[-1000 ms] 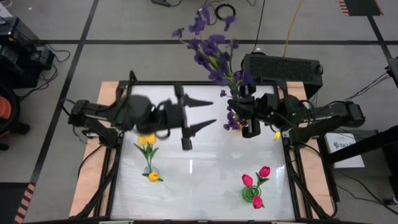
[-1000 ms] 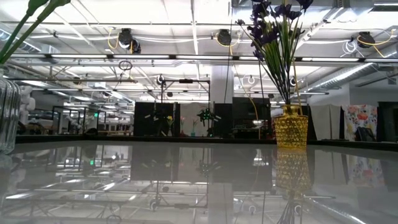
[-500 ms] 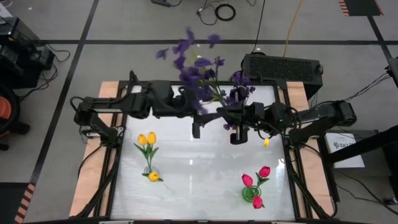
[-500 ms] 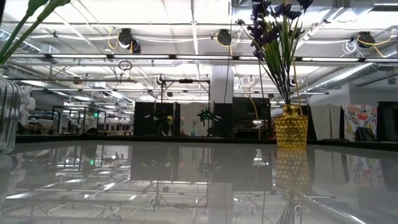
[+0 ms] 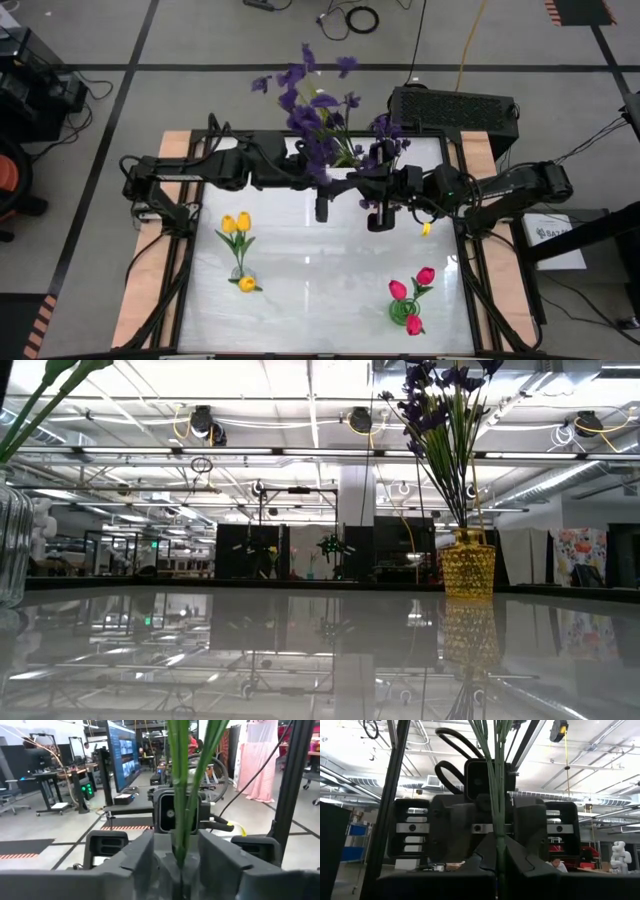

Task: Sort flowers into vase by color
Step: Put the purple flowers into the yellow vase

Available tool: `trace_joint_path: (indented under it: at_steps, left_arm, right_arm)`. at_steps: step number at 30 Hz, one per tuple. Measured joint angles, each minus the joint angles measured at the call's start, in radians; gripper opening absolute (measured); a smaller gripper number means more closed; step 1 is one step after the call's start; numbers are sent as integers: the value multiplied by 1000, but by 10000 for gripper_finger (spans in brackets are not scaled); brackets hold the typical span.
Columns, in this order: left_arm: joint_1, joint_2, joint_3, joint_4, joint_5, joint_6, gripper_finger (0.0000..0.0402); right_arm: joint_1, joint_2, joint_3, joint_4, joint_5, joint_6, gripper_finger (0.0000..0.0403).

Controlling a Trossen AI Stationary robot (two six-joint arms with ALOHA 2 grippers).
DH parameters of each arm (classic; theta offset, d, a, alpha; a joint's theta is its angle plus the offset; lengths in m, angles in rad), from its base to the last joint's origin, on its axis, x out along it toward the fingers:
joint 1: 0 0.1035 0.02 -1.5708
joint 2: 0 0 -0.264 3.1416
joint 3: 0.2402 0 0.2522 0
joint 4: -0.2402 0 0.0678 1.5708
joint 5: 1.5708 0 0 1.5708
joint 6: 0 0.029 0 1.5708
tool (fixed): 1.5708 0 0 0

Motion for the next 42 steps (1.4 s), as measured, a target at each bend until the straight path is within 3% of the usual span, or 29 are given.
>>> trace_joint_path:
  at_steps: [10,12,16,22,30,38,42]
  left_arm:
    - [0,-14,0,-2,31,35,24]
    - [1,-14,0,-4,47,47,13]
    - [1,-16,0,-25,48,49,17]
    - [6,-44,6,-84,55,49,17]
    - [7,-119,105,-380,54,32,17]
    - [4,-123,121,-702,54,-53,17]
    - [-3,-114,121,-781,52,-81,17]
  right_arm:
    - [0,0,0,-1,-2,1,0]
    - [0,0,0,-6,-2,2,0]
    - [0,-12,0,-58,-5,54,22]
    - [0,-87,1,-319,-3,140,106]
    - [0,-205,96,-711,-3,185,218]
    - [0,-146,264,-917,-4,128,267]
    - [0,-89,342,-973,-8,80,287]
